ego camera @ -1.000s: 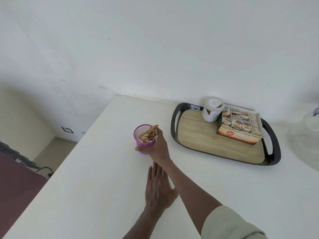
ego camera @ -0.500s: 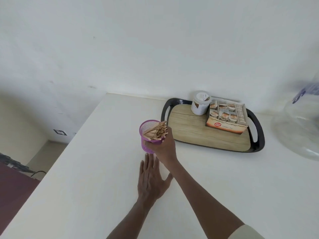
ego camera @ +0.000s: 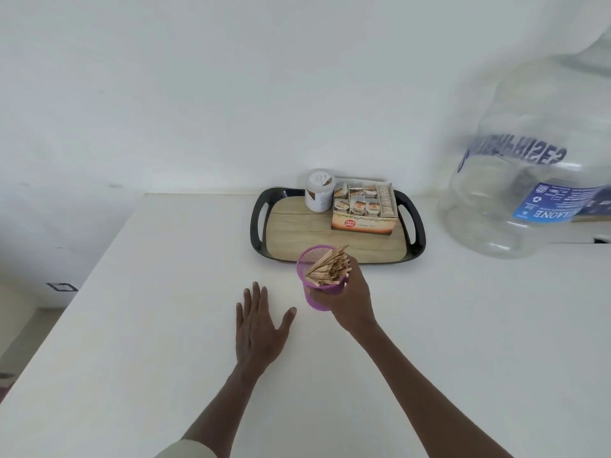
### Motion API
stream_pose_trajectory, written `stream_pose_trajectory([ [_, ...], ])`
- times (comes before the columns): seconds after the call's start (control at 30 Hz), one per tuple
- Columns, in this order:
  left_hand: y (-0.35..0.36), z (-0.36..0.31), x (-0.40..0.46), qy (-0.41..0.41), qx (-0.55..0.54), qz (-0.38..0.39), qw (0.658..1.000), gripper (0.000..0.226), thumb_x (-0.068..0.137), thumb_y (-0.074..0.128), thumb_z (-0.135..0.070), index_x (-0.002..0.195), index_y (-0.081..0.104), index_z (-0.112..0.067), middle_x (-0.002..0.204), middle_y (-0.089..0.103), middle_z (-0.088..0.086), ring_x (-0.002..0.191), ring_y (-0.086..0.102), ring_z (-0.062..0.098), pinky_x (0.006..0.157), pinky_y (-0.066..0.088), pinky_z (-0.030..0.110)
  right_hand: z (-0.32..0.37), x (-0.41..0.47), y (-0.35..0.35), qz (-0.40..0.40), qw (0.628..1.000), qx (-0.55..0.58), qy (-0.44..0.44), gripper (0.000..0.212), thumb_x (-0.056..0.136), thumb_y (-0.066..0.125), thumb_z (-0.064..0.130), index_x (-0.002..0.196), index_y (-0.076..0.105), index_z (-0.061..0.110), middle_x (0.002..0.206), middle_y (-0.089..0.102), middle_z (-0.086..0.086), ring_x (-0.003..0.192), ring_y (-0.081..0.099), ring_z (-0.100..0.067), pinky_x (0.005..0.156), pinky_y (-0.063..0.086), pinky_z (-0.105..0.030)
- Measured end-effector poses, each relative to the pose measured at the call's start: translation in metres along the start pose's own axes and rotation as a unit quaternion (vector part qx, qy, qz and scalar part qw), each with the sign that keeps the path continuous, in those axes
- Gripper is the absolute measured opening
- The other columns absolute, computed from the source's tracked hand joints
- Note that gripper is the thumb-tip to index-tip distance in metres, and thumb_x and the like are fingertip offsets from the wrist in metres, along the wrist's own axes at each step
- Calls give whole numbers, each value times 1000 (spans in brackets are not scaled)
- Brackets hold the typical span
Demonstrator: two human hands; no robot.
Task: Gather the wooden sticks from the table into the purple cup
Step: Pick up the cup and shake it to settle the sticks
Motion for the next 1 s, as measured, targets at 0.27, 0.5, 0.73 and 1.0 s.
stream_pose_trajectory([
  [0.27, 7, 1, 2, 12, 32, -15, 999, 96, 85, 29, -79, 155, 23, -13, 165, 11, 2, 152, 4, 17, 124, 9, 41, -17, 5, -38, -55, 998, -5, 42, 89, 56, 94, 22, 129, 43, 20, 116, 63, 9, 105, 61, -9, 76, 54, -17],
  [0.5, 8, 0, 3, 9, 42, -17, 999, 98, 83, 26, -81, 154, 24, -13, 165, 12, 1, 152, 5, 16, 124, 9, 40, -34, 2, -44, -72, 995, 19, 63, 85, 54, 95, 21, 124, 46, 24, 111, 63, 15, 103, 62, -5, 78, 56, -20],
  [0.73, 8, -1, 3, 9, 40, -18, 999, 97, 83, 28, -80, 154, 25, -13, 164, 13, 2, 152, 5, 16, 124, 10, 41, -36, 0, -38, -49, 996, 35, 69, 86, 54, 96, 19, 124, 47, 26, 111, 64, 14, 103, 61, -4, 81, 56, -24],
  [1.0, 8, -1, 3, 10, 39, -20, 999, 98, 82, 27, -80, 153, 27, -13, 164, 14, 2, 152, 7, 17, 124, 11, 41, -33, -4, -29, -15, 997, 41, 70, 86, 54, 95, 18, 125, 46, 24, 116, 64, 8, 107, 61, -11, 73, 54, -18],
])
Point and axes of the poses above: each hand's wrist, its own x-axis towards the middle knuckle, its own y-axis out of the palm, z = x × y, the point moved 4 cm from there along x, towards the middle knuckle
